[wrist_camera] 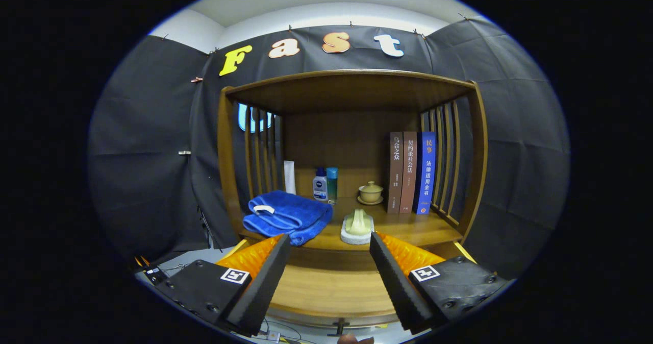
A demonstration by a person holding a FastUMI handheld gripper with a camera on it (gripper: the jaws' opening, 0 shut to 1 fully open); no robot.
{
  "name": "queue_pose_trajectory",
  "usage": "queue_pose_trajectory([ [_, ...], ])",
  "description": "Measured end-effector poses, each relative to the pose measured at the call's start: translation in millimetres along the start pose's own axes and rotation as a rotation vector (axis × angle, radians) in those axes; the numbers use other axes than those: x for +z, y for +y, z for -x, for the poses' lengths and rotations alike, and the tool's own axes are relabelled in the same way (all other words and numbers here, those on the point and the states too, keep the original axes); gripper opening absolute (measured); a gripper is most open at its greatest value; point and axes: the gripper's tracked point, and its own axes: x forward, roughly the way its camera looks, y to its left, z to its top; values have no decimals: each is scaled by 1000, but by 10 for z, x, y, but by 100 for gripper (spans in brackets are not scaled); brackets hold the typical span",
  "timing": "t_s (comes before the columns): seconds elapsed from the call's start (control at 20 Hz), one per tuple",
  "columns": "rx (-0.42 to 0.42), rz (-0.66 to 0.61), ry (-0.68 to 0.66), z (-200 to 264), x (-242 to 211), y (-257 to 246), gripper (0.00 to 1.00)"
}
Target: Pull open the drawer, take out the items inside it, and place them on the countertop above the cabinet.
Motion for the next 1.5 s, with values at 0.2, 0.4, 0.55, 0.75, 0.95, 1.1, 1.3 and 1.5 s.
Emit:
queue_pose_trajectory([
  [0.2,-15,11,-36,334,-356,33,98],
  [0.4,-48,28,-30,566,-762,-2,98],
  [0.55,-77,16,-7,637,-1074,-71,98],
  [0.75,-96,21,60,622,-1504,-119,98],
  [0.95,-110,33,99,480,-1704,-195,99],
  [1.1,-134,48,103,378,-1786,-301,99],
  [1.3,-161,45,107,281,-1869,-385,99],
  [1.5,-168,56,111,283,-1849,-380,99],
])
